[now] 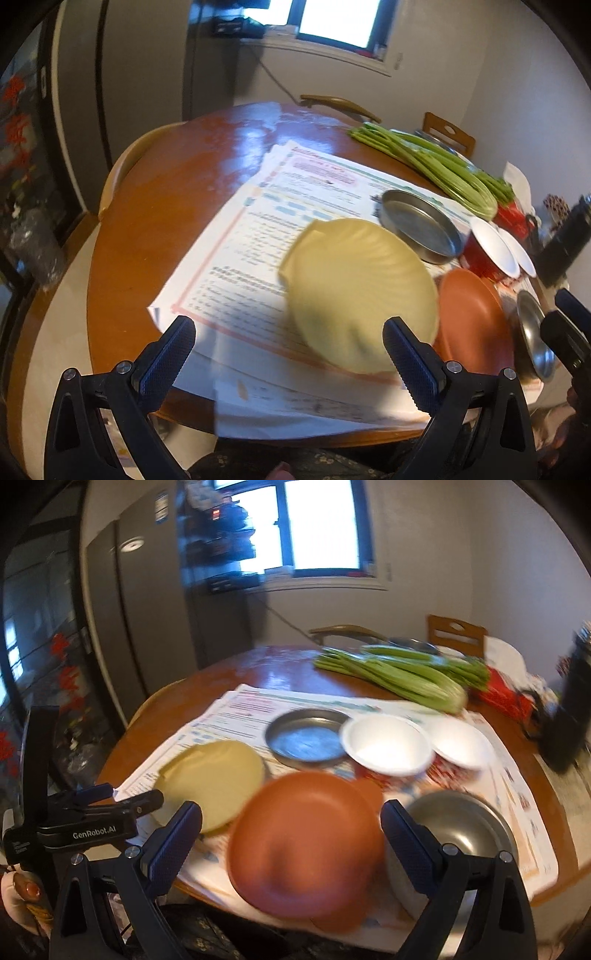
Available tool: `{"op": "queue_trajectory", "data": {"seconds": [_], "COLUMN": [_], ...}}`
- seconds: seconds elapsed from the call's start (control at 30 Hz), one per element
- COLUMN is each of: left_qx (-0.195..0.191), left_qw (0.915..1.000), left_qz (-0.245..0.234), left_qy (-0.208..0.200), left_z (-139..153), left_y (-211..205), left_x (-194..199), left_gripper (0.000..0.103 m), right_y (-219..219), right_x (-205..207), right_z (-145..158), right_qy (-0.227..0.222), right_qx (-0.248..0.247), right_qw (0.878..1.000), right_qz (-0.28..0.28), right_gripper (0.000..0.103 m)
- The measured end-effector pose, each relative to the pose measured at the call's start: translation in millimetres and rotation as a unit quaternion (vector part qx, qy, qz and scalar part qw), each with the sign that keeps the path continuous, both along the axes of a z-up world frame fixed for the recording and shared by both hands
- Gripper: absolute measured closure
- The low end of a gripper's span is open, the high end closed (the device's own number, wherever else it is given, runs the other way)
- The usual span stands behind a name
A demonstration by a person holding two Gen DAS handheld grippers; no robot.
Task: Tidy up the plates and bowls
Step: 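Grasp the yellow shell-shaped plate rim with the left tool and lift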
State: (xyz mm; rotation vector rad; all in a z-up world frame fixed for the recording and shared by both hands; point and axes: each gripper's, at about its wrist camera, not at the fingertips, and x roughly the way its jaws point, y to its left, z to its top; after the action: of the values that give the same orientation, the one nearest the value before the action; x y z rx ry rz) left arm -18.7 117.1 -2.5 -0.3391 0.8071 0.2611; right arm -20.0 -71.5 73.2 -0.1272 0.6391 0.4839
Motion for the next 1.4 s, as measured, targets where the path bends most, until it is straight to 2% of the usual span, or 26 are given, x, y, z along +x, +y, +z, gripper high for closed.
{"op": "queue_trajectory", "data": {"seconds": [0.17, 0.33, 0.43, 0.57, 0.87, 0.97, 1.0, 1.1, 1.2, 1.33, 1.4], "left_qx": [-0.015, -0.029, -0.034, -0.035, -0.049, -0.049, -0.048, -0.039, -0.036, -0.038, -0.04], "left_qw": [0.9997, 0.9994, 0.9992, 0.9987, 0.9974, 0.9973, 0.9974, 0.9979, 0.998, 0.9977, 0.9974], "left_qz": [0.016, 0.005, -0.003, -0.017, -0.015, -0.016, -0.015, -0.015, -0.016, -0.03, -0.038], "left_qy": [0.007, 0.018, 0.023, 0.033, 0.052, 0.052, 0.052, 0.05, 0.05, 0.047, 0.046], "left_z": [-6.3, -13.2, -15.1, -17.4, -25.9, -27.3, -27.4, -26.2, -25.9, -26.6, -27.2], "left_y": [18.8, 25.5, 24.2, 21.3, 22.1, 19.8, 18.9, 17.9, 17.8, 15.1, 13.0], "left_x": [6.4, 16.8, 23.2, 30.0, 39.2, 40.0, 40.5, 41.5, 41.5, 42.3, 44.2], "left_gripper": [0.002, 0.002, 0.002, 0.002, 0.002, 0.007, 0.009, 0.03, 0.041, 0.066, 0.07], "right_y": [35.7, 64.5, 78.7, 93.0, 104.8, 106.4, 106.5, 108.6, 109.1, 109.9, 110.3], "right_x": [33.1, 56.7, 73.9, 87.0, 107.0, 110.9, 111.4, 112.2, 113.3, 113.9, 113.7], "right_z": [-9.5, -21.3, -34.6, -48.4, -68.2, -70.2, -70.9, -74.2, -78.3, -81.3, -80.5], "right_qy": [0.031, 0.039, 0.066, 0.081, 0.105, 0.107, 0.108, 0.111, 0.116, 0.124, 0.133], "right_qx": [-0.031, -0.074, -0.093, -0.109, -0.119, -0.12, -0.119, -0.122, -0.125, -0.12, -0.106], "right_qw": [0.998, 0.995, 0.992, 0.988, 0.984, 0.983, 0.983, 0.981, 0.98, 0.979, 0.978], "right_qz": [0.033, 0.048, 0.06, 0.074, 0.082, 0.087, 0.09, 0.097, 0.098, 0.108, 0.119], "right_gripper": [0.005, 0.01, 0.019, 0.031, 0.043, 0.047, 0.047, 0.051, 0.051, 0.052, 0.053]}}
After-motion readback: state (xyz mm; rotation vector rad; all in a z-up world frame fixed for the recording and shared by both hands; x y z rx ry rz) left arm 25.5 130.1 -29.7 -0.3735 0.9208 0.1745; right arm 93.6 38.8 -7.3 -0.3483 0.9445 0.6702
